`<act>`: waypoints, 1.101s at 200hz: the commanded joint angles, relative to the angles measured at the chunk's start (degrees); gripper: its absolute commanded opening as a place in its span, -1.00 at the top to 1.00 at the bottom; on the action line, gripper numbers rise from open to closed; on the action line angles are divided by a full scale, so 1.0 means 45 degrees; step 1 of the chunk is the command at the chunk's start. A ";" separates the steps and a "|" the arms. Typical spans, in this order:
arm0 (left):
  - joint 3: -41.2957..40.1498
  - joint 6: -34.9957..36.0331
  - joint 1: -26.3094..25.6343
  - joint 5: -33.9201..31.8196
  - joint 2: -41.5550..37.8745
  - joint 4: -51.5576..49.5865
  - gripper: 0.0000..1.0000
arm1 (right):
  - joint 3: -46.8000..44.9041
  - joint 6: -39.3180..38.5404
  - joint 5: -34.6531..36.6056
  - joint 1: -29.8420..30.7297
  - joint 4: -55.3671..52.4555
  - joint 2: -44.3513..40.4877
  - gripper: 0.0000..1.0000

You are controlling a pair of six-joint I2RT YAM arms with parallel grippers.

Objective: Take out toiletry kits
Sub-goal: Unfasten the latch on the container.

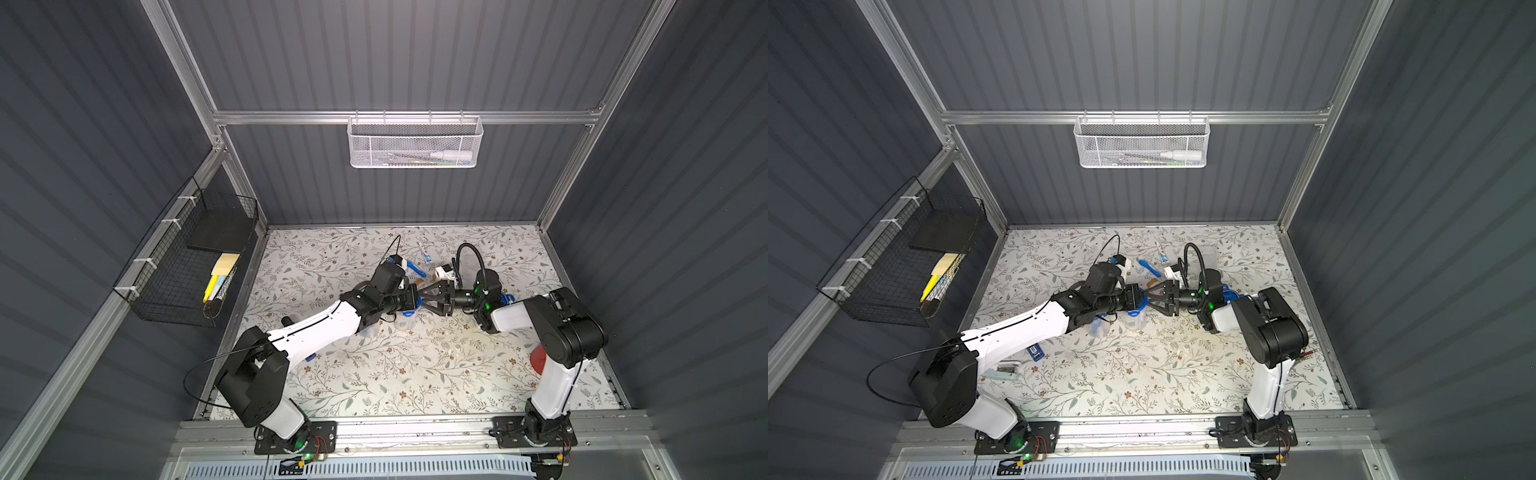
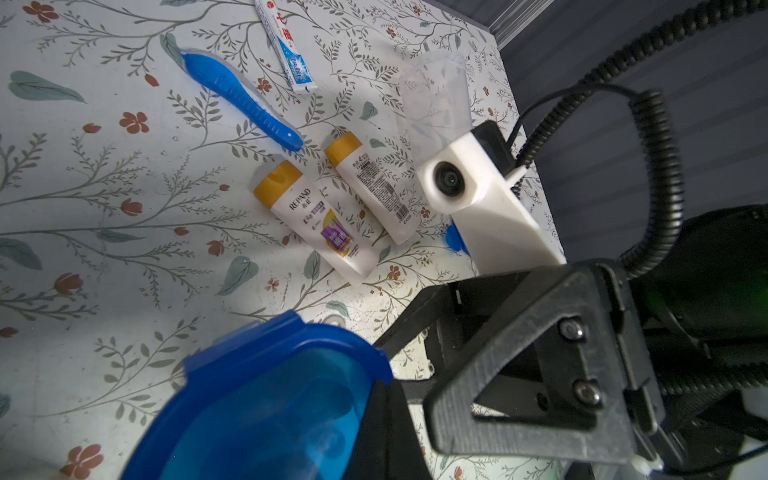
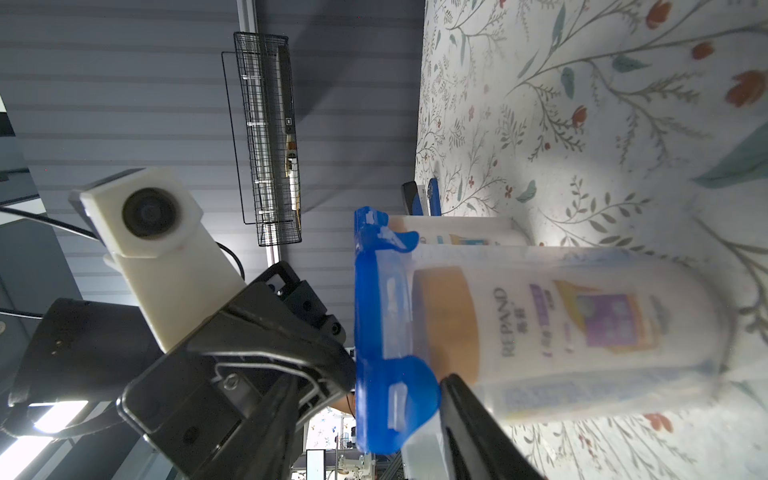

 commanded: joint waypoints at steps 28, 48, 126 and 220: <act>-0.1386 -0.0062 0.0086 -0.0354 0.1402 -0.4678 1.00 | 0.0254 -0.0560 -0.0013 0.0153 0.0409 0.0155 -0.18; -0.1418 -0.0077 0.0087 -0.0335 0.1479 -0.4604 1.00 | 0.0227 0.0106 -0.0128 0.0158 0.1745 0.0282 -0.17; -0.1816 -0.0225 0.0096 -0.0277 0.1749 -0.4378 1.00 | 0.0165 0.1443 -0.0424 -0.0238 0.3538 -0.0313 -0.13; -0.2337 -0.0476 0.0184 -0.0335 0.1497 -0.4300 1.00 | 0.0206 0.1977 -0.0583 -0.0758 0.3538 -0.1444 -0.13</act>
